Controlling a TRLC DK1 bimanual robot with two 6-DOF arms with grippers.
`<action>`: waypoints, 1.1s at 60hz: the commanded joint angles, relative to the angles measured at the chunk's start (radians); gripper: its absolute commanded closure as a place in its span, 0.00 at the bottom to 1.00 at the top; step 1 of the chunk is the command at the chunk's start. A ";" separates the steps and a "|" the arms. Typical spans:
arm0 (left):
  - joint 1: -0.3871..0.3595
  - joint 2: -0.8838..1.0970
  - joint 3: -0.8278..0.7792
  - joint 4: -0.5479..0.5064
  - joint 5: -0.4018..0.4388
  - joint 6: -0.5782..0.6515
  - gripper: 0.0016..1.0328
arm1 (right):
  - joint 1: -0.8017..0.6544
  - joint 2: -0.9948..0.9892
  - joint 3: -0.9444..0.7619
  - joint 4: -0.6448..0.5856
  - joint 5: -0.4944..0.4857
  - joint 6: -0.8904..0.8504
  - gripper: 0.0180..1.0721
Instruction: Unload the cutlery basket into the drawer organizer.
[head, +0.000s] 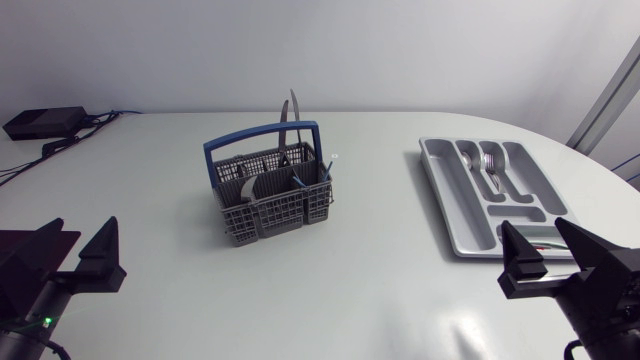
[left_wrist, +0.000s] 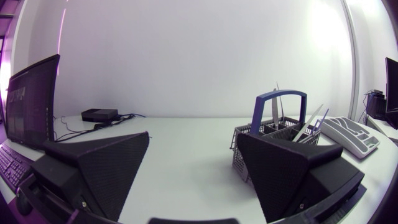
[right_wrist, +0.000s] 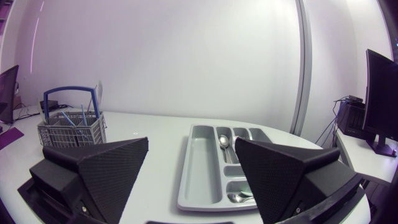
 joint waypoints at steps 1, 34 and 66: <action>-0.005 -0.011 -0.041 0.003 0.002 -0.022 0.04 | -0.007 -0.006 -0.019 0.010 -0.001 -0.006 0.05; -0.013 0.279 0.189 0.024 0.000 -0.093 0.04 | 0.035 0.459 0.163 0.224 0.000 0.003 0.05; -0.284 0.996 0.644 -0.287 -0.142 0.099 0.08 | 0.331 1.181 0.645 0.037 0.023 -0.012 0.05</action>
